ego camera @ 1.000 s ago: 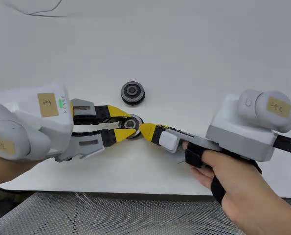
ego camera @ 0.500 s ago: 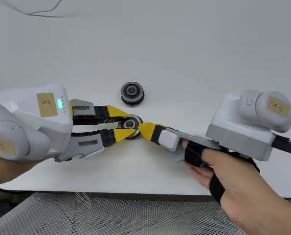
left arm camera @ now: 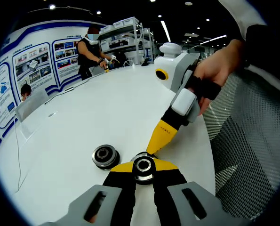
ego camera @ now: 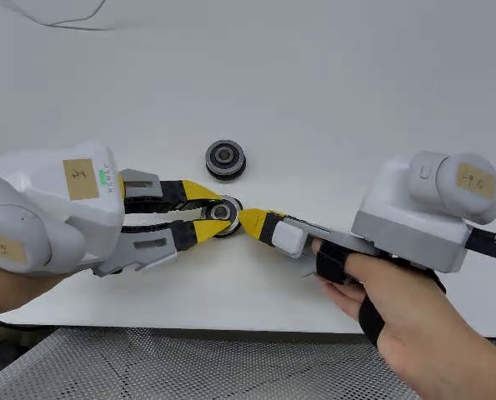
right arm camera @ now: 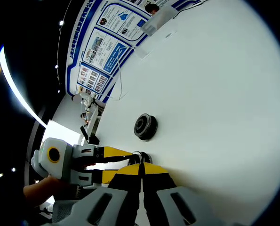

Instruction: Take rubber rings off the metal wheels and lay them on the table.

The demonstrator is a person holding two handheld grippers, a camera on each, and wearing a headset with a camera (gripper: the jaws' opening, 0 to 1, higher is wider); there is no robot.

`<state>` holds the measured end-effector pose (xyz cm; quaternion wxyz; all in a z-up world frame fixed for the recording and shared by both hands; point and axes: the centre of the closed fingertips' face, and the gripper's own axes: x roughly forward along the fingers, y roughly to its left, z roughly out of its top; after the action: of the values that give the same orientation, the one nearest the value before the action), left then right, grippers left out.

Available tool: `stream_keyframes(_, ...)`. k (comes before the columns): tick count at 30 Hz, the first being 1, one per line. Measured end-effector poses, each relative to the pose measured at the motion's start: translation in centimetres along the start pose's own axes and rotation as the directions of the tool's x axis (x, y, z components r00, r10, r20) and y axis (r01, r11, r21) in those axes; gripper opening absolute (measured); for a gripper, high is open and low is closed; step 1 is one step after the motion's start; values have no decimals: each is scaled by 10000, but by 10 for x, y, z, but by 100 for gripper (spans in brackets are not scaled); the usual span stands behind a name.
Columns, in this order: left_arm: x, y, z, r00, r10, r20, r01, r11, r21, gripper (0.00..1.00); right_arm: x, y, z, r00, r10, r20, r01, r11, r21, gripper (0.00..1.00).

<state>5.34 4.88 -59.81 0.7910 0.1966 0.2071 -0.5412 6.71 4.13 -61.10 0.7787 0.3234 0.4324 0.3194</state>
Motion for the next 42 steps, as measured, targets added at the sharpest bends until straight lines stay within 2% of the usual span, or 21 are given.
stream_keyframes(15,1,2,-1,9999,76,-70,-75,9999,67,12,-3,2,1,9999,-71,-101,73,9997,213,0)
stream_keyframes(25,1,2,0,9999,84,-63,-83,9999,113,12,-4,5,1,9997,-80,-214,80,10000,-35,0)
stream_keyframes(42,1,0,3,9999,122,21,-122,9998,157,12,-6,12,0,9992,-172,-354,137,9951,-976,0)
